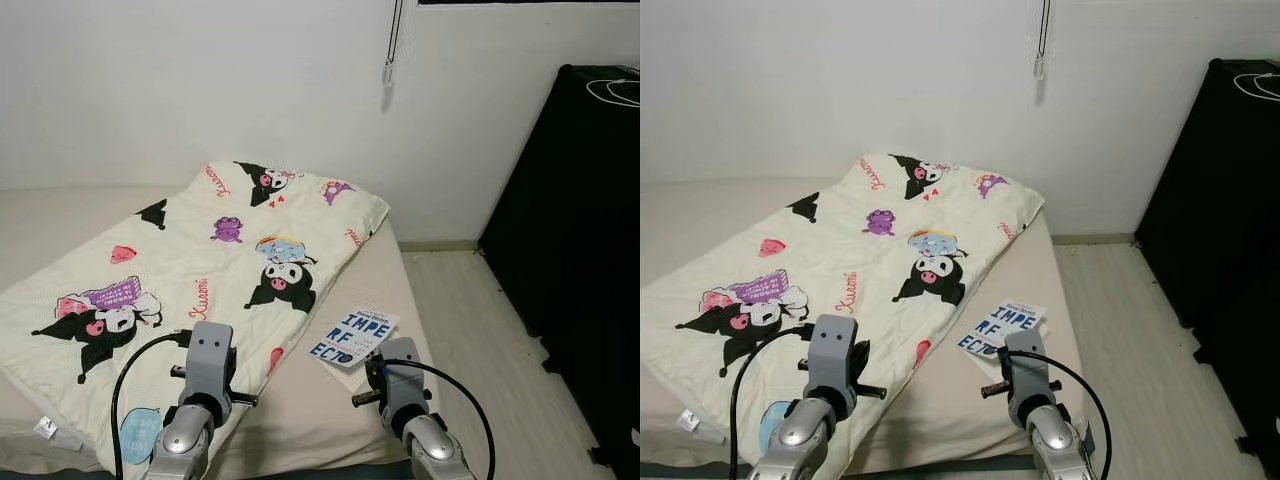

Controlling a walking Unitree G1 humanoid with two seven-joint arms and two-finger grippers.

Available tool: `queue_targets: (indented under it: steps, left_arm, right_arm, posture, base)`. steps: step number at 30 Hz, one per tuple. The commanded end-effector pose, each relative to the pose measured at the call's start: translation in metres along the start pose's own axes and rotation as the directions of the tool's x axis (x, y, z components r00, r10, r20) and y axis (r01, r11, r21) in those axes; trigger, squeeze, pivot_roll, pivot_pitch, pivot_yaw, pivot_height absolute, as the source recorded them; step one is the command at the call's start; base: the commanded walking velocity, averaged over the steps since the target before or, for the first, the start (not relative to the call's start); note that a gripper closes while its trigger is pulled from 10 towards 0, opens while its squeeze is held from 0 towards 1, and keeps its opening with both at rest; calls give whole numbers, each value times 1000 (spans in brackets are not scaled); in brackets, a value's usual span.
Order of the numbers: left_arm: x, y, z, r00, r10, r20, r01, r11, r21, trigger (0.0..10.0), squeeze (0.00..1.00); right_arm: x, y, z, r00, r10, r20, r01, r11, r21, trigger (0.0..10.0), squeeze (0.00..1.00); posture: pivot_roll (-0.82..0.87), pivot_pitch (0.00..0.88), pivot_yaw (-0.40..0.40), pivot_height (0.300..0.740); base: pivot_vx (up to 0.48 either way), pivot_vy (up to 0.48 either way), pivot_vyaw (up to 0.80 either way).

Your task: Clean up the room

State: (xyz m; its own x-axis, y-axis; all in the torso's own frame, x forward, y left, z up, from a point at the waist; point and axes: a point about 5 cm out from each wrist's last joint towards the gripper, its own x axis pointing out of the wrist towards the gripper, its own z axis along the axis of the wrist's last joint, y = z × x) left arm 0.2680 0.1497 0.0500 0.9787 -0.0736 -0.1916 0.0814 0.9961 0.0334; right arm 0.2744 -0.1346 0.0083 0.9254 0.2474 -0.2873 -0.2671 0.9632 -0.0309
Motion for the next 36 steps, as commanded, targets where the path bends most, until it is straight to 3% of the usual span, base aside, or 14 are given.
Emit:
queue_targets:
  steps: [1, 21, 23, 30, 36]
  left_arm:
    - [-1, 1, -3, 1000, 0, -17, 1, 1000, 7, 10000, 0]
    - [0, 0, -1, 1000, -14, -2, 14, 1000, -3, 10000, 0]
    - [0, 0, -1, 1000, -14, -2, 14, 1000, -3, 10000, 0]
    - [0, 1, 0, 1000, -14, -1, 14, 1000, -1, 10000, 0]
    - [-1, 1, 0, 1000, -12, 0, 12, 1000, -2, 10000, 0]
  right_arm:
    - [0, 1, 0, 1000, -3, 2, 3, 1000, 17, 10000, 0]
    - [0, 2, 3, 1000, 3, 17, -3, 1000, 13, 10000, 0]
    - [-1, 2, 4, 999, 0, 39, -2, 999, 54, 10000, 0]
    - [0, 2, 4, 999, 1, 35, -3, 999, 52, 10000, 0]
    - [-1, 3, 4, 999, 10, 38, -12, 998, 55, 10000, 0]
  posture:
    - [-40, 105, -6, 737]
    - [-43, 95, -5, 737]
    - [-42, 94, -4, 737]
    - [-41, 96, -4, 737]
    - [-40, 101, -5, 737]
  base:
    - [0, 0, 800]
    - [0, 0, 800]
    - [0, 0, 0]
    - [0, 0, 0]
    - [0, 0, -735]
